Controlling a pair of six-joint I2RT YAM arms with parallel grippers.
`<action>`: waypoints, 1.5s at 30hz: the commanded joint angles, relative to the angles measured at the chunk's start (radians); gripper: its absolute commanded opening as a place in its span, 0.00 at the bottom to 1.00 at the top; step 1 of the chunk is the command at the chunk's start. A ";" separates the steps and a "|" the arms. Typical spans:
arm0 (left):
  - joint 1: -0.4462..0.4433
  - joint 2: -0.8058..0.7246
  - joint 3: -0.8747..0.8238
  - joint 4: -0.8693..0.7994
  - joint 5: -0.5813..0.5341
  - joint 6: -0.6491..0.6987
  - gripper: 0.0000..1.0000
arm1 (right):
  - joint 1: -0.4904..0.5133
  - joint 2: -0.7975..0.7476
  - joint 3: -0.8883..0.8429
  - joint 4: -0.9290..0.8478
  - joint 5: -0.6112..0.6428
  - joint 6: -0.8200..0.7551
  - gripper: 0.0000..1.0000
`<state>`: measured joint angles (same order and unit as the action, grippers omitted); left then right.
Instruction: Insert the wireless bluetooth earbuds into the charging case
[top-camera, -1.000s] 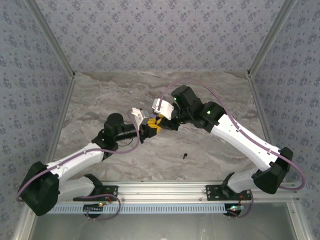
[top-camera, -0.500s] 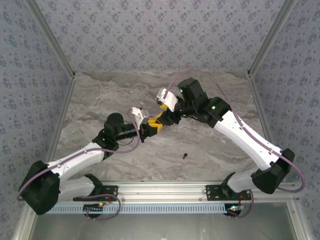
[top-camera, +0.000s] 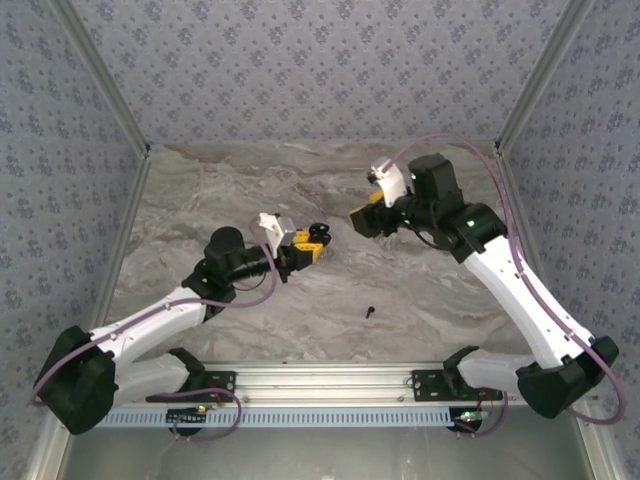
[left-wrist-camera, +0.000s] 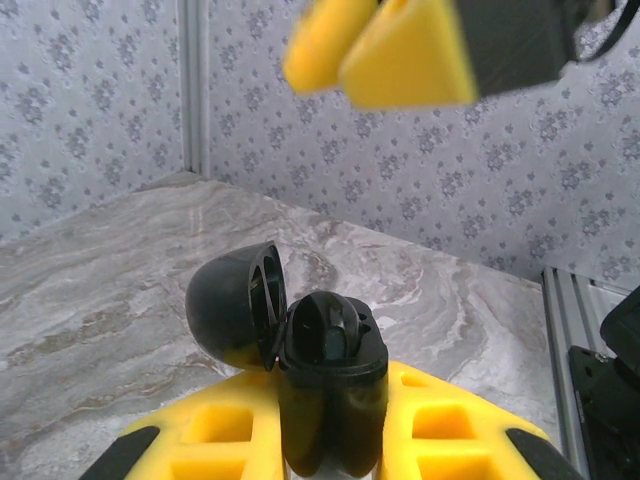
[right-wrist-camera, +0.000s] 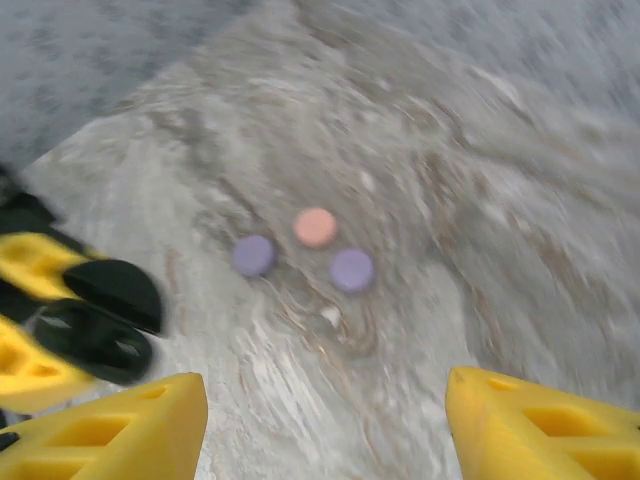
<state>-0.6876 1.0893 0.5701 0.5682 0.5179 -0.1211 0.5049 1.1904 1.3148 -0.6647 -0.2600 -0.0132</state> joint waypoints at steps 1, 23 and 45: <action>-0.006 -0.062 -0.015 -0.028 -0.048 0.023 0.00 | -0.022 -0.026 -0.111 -0.100 0.111 0.246 0.66; -0.006 -0.184 -0.081 -0.131 -0.075 0.083 0.00 | 0.188 0.192 -0.545 0.060 0.171 0.827 0.53; -0.006 -0.216 -0.094 -0.167 -0.066 0.106 0.00 | 0.240 0.380 -0.481 0.059 0.207 0.857 0.33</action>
<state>-0.6876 0.8906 0.4736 0.3958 0.4335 -0.0338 0.7368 1.5433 0.8162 -0.6029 -0.0708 0.8276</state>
